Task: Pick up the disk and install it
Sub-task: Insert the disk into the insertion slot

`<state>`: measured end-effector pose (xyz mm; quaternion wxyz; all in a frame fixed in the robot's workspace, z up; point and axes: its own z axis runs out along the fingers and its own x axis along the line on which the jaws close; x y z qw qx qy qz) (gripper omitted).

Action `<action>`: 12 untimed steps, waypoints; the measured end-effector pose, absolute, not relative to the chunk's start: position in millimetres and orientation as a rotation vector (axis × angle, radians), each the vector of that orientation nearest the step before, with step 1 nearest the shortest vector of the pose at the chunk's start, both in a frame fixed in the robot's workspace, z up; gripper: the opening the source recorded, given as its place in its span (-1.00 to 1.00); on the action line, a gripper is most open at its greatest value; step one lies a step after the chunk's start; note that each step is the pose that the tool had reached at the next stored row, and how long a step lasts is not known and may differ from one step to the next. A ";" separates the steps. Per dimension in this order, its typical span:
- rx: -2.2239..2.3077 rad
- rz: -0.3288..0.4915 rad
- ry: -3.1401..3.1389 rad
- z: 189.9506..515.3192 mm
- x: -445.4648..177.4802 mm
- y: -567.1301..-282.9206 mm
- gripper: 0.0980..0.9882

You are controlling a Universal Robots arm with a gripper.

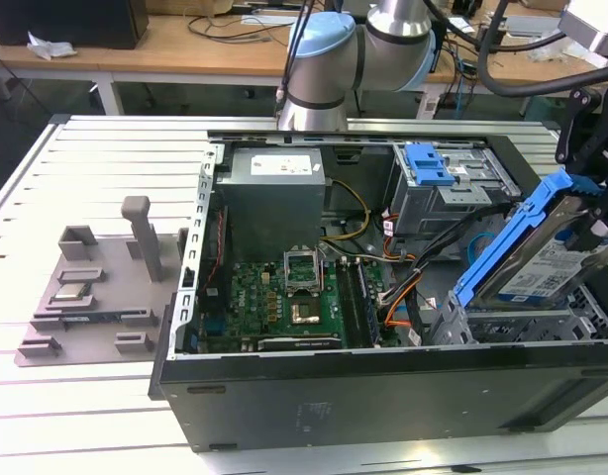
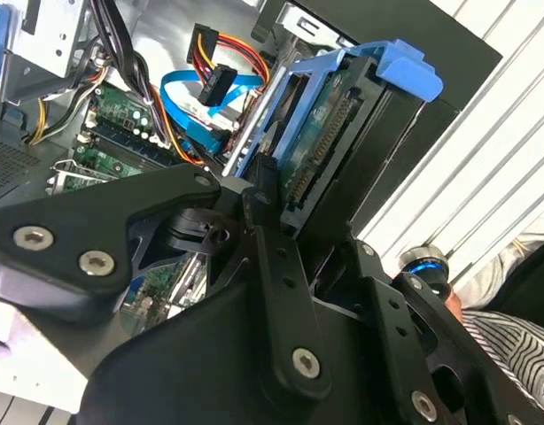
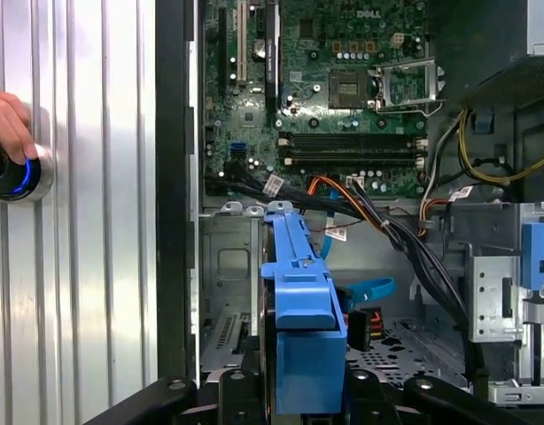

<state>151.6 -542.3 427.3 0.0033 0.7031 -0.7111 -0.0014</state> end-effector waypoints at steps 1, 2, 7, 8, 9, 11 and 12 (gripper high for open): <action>2.203 -0.002 -2.228 432.4 151.6 -542.2 -0.40; 2.203 -0.001 -2.228 438.0 151.6 -542.2 -0.40; 2.202 0.002 -2.227 471.7 151.7 -541.9 -0.40; 2.201 0.002 -2.226 475.2 151.7 -541.8 -0.40; 2.201 0.003 -2.226 476.9 151.7 -541.6 -0.40; 2.201 0.004 -2.225 477.0 151.7 -541.6 -0.40; 2.201 0.004 -2.225 477.0 156.1 -541.5 -0.40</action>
